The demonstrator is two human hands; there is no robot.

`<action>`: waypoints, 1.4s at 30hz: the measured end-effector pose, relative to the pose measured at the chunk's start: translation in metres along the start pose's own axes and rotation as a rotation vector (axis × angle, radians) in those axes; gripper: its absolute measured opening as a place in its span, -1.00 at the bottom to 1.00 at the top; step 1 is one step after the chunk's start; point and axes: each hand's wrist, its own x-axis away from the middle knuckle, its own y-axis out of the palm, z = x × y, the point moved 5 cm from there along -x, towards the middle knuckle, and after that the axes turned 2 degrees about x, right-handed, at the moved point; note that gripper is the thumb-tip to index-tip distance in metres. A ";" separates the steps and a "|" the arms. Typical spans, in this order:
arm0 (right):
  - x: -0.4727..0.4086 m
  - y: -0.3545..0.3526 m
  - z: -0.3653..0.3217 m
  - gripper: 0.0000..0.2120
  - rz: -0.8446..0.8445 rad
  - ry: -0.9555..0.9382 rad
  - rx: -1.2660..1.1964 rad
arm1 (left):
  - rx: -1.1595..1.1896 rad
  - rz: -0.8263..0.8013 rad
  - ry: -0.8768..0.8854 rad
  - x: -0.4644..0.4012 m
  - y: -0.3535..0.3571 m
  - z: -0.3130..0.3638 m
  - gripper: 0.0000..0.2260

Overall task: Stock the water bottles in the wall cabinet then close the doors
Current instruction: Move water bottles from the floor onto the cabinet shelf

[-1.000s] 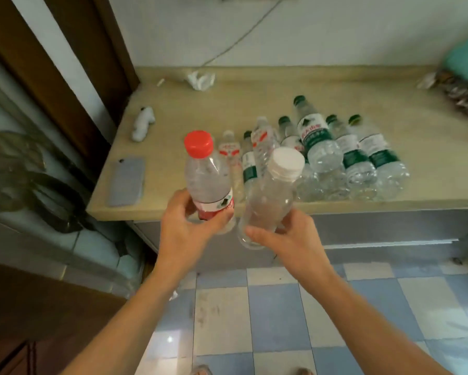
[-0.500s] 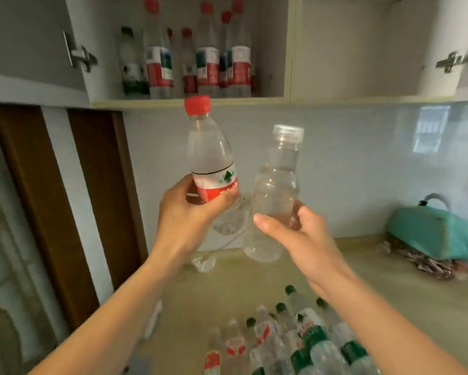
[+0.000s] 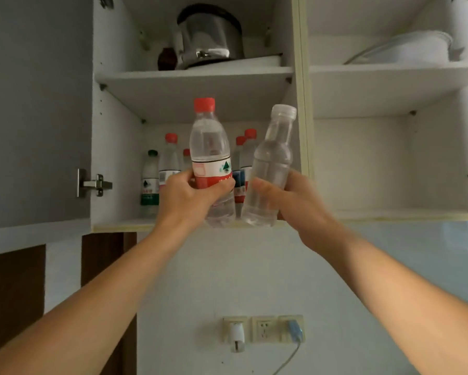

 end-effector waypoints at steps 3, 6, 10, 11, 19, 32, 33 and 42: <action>-0.033 0.010 0.007 -0.55 0.050 0.010 0.065 | -0.066 -0.009 -0.033 -0.029 0.003 -0.019 -0.59; -0.055 0.022 0.018 -0.42 0.083 0.039 0.136 | -0.146 -0.025 -0.055 -0.050 0.004 -0.044 -0.62; -0.073 0.042 0.036 -0.45 0.094 0.082 0.214 | -0.157 -0.107 -0.131 -0.076 0.010 -0.080 -0.68; -0.076 0.047 0.038 -0.50 0.094 0.078 0.246 | -0.165 -0.133 -0.142 -0.082 0.013 -0.087 -0.65; -0.084 0.051 0.050 -0.67 0.245 0.065 0.436 | -0.064 -0.390 -0.141 -0.103 0.039 -0.108 -0.65; -0.087 0.013 0.070 -0.60 0.447 0.139 0.784 | -0.053 -0.309 -0.129 -0.098 0.098 -0.100 -0.52; -0.085 0.012 0.073 -0.57 0.449 0.123 0.799 | -0.071 -0.307 -0.123 -0.097 0.101 -0.097 -0.51; -0.072 0.011 0.082 -0.41 0.424 -0.155 0.802 | -0.108 -0.378 -0.082 -0.080 0.099 -0.081 -0.52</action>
